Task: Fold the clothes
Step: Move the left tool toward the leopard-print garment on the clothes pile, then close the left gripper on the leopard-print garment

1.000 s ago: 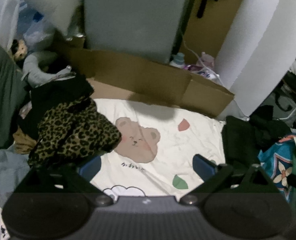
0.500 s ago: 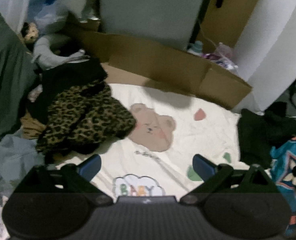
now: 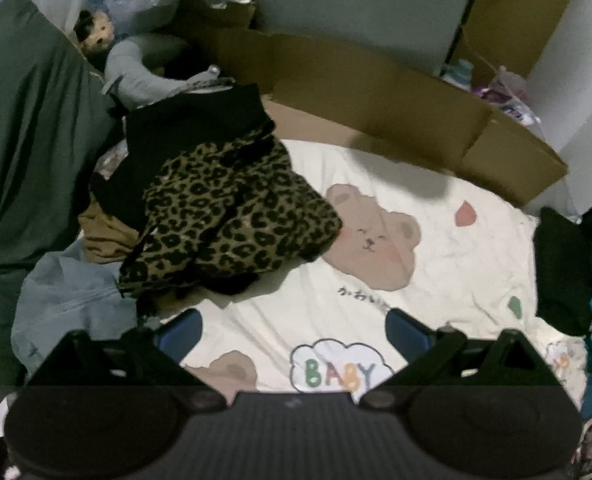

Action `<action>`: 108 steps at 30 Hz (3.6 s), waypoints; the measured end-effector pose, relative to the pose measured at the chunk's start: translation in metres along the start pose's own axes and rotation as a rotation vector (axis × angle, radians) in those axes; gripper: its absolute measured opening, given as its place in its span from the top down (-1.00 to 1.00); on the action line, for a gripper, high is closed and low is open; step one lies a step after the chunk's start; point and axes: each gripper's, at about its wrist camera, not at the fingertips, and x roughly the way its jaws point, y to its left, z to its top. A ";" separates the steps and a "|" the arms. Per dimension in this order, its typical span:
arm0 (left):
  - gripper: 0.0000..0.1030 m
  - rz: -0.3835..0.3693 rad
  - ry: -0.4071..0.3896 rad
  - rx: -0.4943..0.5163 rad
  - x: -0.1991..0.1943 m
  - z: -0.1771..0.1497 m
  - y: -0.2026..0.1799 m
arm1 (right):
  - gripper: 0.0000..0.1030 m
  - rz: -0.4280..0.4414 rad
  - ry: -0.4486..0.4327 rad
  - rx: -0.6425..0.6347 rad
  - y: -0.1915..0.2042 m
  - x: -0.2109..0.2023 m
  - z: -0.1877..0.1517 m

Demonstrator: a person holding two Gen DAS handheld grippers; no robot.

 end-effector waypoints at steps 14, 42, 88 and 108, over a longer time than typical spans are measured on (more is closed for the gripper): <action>-0.92 -0.036 -0.036 -0.006 0.054 0.016 0.012 | -1.00 -0.027 0.015 0.021 -0.003 0.057 0.003; -0.77 -0.022 -0.080 -0.093 0.159 0.010 0.081 | -1.00 0.058 -0.045 0.079 0.008 0.135 -0.008; -0.76 0.024 -0.235 -0.159 0.197 -0.020 0.133 | -1.00 0.203 0.099 0.067 0.030 0.208 -0.040; 0.98 -0.195 -0.220 -0.249 0.196 -0.040 0.135 | -1.00 0.212 0.158 0.110 0.029 0.213 -0.046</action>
